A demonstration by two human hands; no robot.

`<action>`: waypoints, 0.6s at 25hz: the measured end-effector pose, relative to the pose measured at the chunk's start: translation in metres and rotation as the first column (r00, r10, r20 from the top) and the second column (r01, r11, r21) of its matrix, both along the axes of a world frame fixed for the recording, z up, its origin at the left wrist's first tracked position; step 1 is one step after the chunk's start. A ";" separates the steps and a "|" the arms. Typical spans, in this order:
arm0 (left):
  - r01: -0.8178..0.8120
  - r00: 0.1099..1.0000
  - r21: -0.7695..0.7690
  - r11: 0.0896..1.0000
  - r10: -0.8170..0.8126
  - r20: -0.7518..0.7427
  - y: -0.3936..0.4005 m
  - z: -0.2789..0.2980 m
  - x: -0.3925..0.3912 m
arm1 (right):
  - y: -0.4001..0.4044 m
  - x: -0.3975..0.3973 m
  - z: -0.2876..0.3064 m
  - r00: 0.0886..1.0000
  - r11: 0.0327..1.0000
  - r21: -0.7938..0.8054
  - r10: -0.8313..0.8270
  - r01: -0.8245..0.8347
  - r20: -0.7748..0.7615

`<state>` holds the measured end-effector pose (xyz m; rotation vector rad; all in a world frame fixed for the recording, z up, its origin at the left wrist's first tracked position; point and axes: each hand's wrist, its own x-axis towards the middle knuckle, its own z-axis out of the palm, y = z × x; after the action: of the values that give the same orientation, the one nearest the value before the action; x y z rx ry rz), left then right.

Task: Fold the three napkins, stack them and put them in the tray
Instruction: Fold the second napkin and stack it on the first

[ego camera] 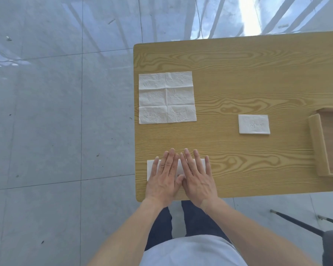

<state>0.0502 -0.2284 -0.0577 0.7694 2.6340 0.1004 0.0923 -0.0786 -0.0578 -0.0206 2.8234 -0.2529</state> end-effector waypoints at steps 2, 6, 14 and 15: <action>0.014 1.000 -0.013 1.000 -0.014 0.012 -0.001 -0.007 -0.002 | 0.004 -0.001 -0.011 1.000 1.000 0.008 -0.001 0.000 0.022; 0.020 1.000 -0.017 1.000 -0.020 -0.004 -0.001 -0.016 -0.002 | 0.006 0.001 -0.026 1.000 1.000 0.010 -0.014 0.014 0.023; 0.013 0.999 -0.005 1.000 -0.013 -0.032 -0.012 -0.022 -0.002 | 0.007 0.003 -0.027 1.000 1.000 0.000 -0.015 0.015 -0.014; 0.011 0.999 -0.001 1.000 -0.011 -0.035 -0.015 -0.023 -0.003 | 0.007 0.003 -0.026 1.000 1.000 -0.002 -0.022 0.022 -0.021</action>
<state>0.0477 -0.2436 -0.0803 0.7919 2.6624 0.0835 0.0953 -0.0713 -0.0843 0.0074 2.8457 -0.2613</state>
